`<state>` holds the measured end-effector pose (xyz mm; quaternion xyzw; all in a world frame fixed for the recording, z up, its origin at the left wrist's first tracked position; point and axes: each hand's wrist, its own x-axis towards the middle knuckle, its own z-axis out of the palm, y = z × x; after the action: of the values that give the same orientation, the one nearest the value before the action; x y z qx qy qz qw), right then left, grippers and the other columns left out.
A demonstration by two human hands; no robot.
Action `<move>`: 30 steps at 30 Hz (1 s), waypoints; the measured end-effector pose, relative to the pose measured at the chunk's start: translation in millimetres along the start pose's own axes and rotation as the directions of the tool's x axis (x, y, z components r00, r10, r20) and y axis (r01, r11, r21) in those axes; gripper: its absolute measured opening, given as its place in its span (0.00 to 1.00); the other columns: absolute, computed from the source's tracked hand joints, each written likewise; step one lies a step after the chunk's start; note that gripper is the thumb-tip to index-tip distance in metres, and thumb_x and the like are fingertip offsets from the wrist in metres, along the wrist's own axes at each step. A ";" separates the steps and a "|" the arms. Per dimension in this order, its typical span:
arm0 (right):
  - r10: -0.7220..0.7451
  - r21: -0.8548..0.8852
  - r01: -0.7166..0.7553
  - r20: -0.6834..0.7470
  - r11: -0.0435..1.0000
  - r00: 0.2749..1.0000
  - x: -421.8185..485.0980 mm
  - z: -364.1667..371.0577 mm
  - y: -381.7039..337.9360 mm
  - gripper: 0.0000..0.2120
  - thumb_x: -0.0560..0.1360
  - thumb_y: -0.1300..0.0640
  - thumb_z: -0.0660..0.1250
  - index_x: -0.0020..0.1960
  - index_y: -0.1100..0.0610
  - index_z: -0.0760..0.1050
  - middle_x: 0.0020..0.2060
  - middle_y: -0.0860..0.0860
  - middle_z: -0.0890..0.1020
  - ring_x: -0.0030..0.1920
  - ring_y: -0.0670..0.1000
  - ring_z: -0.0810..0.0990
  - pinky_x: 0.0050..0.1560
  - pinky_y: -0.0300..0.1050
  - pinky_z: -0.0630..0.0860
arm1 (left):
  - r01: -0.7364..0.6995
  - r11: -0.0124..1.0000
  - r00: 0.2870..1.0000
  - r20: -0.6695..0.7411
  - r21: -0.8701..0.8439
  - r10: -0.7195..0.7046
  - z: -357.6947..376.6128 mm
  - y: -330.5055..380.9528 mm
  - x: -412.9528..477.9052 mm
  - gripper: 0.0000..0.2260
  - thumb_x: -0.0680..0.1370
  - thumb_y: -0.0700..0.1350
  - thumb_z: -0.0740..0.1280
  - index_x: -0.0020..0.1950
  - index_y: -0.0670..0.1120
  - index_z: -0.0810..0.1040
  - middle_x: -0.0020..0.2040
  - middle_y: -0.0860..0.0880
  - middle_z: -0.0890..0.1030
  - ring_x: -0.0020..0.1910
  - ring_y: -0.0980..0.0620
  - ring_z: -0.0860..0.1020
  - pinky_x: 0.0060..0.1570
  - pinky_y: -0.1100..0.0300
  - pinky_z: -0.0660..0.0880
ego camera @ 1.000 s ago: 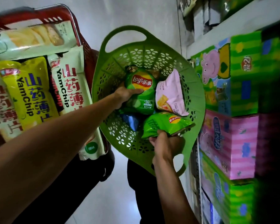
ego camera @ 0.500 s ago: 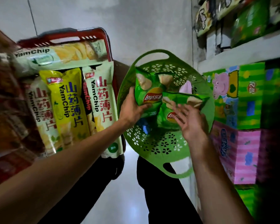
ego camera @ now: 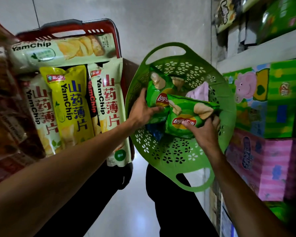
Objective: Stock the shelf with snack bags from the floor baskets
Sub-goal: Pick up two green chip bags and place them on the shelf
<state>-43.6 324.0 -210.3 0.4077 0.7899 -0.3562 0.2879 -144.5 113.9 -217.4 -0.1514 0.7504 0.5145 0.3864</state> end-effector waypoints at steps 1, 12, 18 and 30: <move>-0.029 -0.019 0.028 -0.030 0.999 0.999 -0.4 3.0 0.6 0.53 0.62 0.35 0.77 0.77 0.57 0.58 0.77 0.56 0.56 0.77 0.58 0.55 0.76 0.59 0.56 | 0.001 1.000 1.000 -0.001 -0.009 -0.001 -0.1 -0.5 -0.8 0.35 0.71 0.41 0.77 0.72 0.47 0.62 0.63 0.49 0.78 0.60 0.50 0.79 0.62 0.48 0.76; -0.041 0.401 0.087 -0.121 0.912 0.992 -52.4 -51.1 -19.3 0.48 0.64 0.47 0.81 0.75 0.56 0.60 0.68 0.52 0.73 0.65 0.51 0.75 0.66 0.47 0.71 | 0.075 0.979 0.988 0.148 -0.188 -0.047 -20.8 41.3 -33.4 0.36 0.71 0.35 0.75 0.74 0.46 0.60 0.63 0.45 0.77 0.59 0.48 0.80 0.53 0.57 0.81; -0.004 0.587 0.058 -0.093 0.808 0.996 -111.8 -113.4 -28.2 0.41 0.55 0.37 0.82 0.65 0.39 0.72 0.62 0.49 0.81 0.62 0.53 0.81 0.62 0.63 0.76 | 0.236 0.932 0.952 0.257 -0.274 -0.165 -48.9 91.1 -96.1 0.31 0.72 0.38 0.74 0.70 0.50 0.64 0.57 0.45 0.81 0.53 0.43 0.83 0.46 0.51 0.83; -0.262 0.612 0.268 -0.101 0.744 0.960 -354.4 -256.0 -177.6 0.42 0.56 0.42 0.82 0.66 0.47 0.72 0.56 0.48 0.84 0.55 0.49 0.84 0.58 0.56 0.80 | 0.029 0.906 0.994 0.109 -0.422 0.019 -165.6 250.2 -348.8 0.40 0.53 0.47 0.85 0.59 0.63 0.72 0.53 0.48 0.86 0.50 0.47 0.85 0.45 0.53 0.82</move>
<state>-58.6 299.1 260.7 0.3645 0.6800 -0.6310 0.0810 -142.4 13.5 231.6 -0.2048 0.5983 0.6712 0.3866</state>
